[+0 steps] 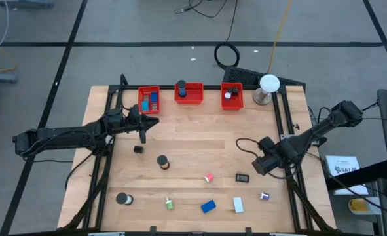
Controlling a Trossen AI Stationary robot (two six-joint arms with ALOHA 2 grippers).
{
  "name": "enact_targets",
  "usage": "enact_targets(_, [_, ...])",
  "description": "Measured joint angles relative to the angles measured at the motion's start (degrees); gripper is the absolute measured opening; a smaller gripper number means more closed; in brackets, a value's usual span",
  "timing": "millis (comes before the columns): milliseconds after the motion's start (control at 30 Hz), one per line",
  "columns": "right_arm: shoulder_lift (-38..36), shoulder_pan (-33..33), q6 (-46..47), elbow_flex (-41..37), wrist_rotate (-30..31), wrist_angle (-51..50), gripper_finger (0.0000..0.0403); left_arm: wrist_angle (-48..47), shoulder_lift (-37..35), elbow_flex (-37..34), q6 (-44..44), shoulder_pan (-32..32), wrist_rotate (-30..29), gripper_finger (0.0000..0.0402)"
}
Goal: Pick & Place Office items
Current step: Put the pink hourglass into the middle orange basket
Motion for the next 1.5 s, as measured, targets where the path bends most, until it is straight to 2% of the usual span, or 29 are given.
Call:
enact_targets(133, [0.0,0.0,-0.1,-2.4,0.2,2.3,0.0268,0.0,0.0,0.0,0.0,0.0,0.0,0.0047])
enact_targets(300, [0.0,0.0,-0.5,-2.5,0.2,3.9,0.019,0.0,0.0,0.0,0.0,0.0,0.0,0.0047])
enact_targets(533, [0.0,-4.4,-7.8,3.2,3.3,3.8,0.0186,0.0,0.0,0.0,0.0,0.0,0.0,0.0047])
enact_targets(733, [2.9,-14.9,-23.4,9.6,6.1,4.4,0.0186,0.1,0.0,0.0,-0.1,0.0,-0.1,0.0047])
enact_targets(1033, [16.8,-30.0,-53.0,20.1,4.3,14.0,0.0186,0.1,0.0,0.0,-0.4,0.0,-0.1,0.0047])
enact_targets(1233, [27.4,-36.8,-70.1,29.4,3.0,18.5,0.0186,0.2,0.0,0.0,0.0,0.0,-0.1,0.0047])
enact_targets(1367, [34.5,-40.3,-80.0,36.5,1.3,20.9,0.0186,0.3,0.0,0.0,-2.9,0.0,-0.1,0.0047])
enact_targets(1500, [40.4,-42.8,-88.8,42.7,-0.3,22.1,0.0186,7.9,0.2,-0.6,-3.5,-0.4,-1.5,0.0044])
